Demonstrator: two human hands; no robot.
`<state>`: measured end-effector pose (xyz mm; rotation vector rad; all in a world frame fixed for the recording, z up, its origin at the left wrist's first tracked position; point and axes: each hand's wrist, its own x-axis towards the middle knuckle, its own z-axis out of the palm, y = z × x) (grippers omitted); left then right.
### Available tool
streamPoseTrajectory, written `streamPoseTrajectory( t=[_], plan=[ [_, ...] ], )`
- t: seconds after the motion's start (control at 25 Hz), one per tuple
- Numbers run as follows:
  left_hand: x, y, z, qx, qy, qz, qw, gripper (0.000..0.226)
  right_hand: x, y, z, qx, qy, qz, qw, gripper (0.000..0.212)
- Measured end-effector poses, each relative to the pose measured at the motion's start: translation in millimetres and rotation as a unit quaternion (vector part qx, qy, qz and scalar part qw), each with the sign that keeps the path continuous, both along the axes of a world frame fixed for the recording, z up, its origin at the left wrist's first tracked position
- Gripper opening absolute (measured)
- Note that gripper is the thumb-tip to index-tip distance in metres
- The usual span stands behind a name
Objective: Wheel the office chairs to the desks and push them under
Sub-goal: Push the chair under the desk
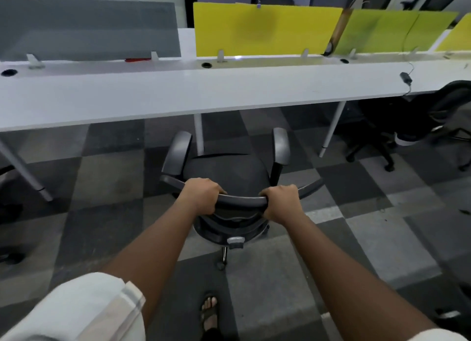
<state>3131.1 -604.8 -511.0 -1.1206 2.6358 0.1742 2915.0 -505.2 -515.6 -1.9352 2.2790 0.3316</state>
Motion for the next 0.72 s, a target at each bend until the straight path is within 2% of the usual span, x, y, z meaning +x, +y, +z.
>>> streamPoseTrajectory(
  t=[0.12, 0.36, 0.52, 0.72],
  plan=[
    [-62.4, -17.3, -3.9, -0.002, 0.003, -0.024, 1.0, 0.055, -56.1, -12.0, 1.7, -0.023, 0.01, -0.034, 0.999, 0.043],
    [-176.6, -50.7, -7.2, -0.004, 0.024, -0.052, 0.998, 0.042, -167.3, -47.6, 8.3, 0.024, 0.05, -0.082, 0.995, 0.04],
    [-233.7, -75.3, -5.3, -0.001, 0.019, -0.061, 0.998, 0.038, -220.7, -68.1, 8.8, 0.021, 0.049, -0.093, 0.994, 0.036],
    [-314.7, -101.7, -7.5, -0.011, 0.025, -0.049, 0.998, 0.037, -306.6, -99.7, 2.9, 0.01, 0.045, -0.091, 0.995, 0.041]
  ],
)
